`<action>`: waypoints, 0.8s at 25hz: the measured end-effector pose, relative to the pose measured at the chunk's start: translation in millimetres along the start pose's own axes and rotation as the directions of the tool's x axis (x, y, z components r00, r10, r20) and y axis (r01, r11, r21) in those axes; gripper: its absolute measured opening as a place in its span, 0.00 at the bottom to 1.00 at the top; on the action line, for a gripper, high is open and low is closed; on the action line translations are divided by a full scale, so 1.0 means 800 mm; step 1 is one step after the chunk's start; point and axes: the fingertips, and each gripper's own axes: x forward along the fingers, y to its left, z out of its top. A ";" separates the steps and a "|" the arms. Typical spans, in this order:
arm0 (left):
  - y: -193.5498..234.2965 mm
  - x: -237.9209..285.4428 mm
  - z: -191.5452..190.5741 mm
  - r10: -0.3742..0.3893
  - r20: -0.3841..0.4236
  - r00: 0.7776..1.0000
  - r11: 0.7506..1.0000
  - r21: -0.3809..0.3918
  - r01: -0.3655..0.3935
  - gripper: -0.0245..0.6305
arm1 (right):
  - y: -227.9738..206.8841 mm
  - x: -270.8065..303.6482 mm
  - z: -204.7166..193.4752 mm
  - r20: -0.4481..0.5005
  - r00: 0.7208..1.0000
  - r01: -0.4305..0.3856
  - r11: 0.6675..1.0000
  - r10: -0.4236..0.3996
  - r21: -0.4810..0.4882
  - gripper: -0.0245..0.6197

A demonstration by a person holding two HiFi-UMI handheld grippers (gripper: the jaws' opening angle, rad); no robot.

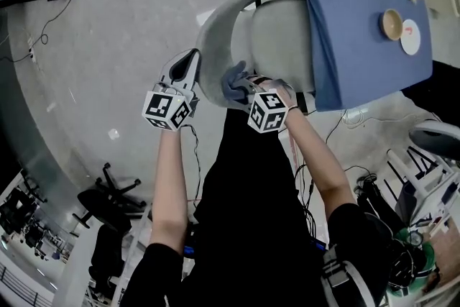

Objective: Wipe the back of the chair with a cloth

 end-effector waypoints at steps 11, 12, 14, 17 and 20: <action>-0.019 -0.024 -0.003 -0.058 -0.035 0.998 0.998 -0.028 0.057 0.07 | 0.001 -0.055 0.092 0.172 0.985 0.011 0.998 -0.021 0.056 0.17; -0.023 -0.027 -0.003 -0.068 -0.053 0.996 0.998 -0.015 0.068 0.07 | 0.002 -0.062 0.098 0.183 0.983 0.012 0.998 -0.024 0.065 0.17; -0.030 -0.035 0.000 -0.081 -0.081 0.993 0.996 0.015 0.082 0.07 | 0.001 -0.076 0.107 0.199 0.979 0.023 0.996 -0.040 0.086 0.17; -0.034 -0.048 0.015 -0.095 -0.089 0.991 0.994 0.053 0.100 0.07 | -0.005 -0.098 0.116 0.217 0.973 0.053 0.990 -0.080 0.129 0.17; -0.048 -0.064 0.031 -0.120 -0.103 0.987 0.985 0.108 0.131 0.07 | -0.005 -0.124 0.128 0.232 0.965 0.080 0.981 -0.121 0.178 0.17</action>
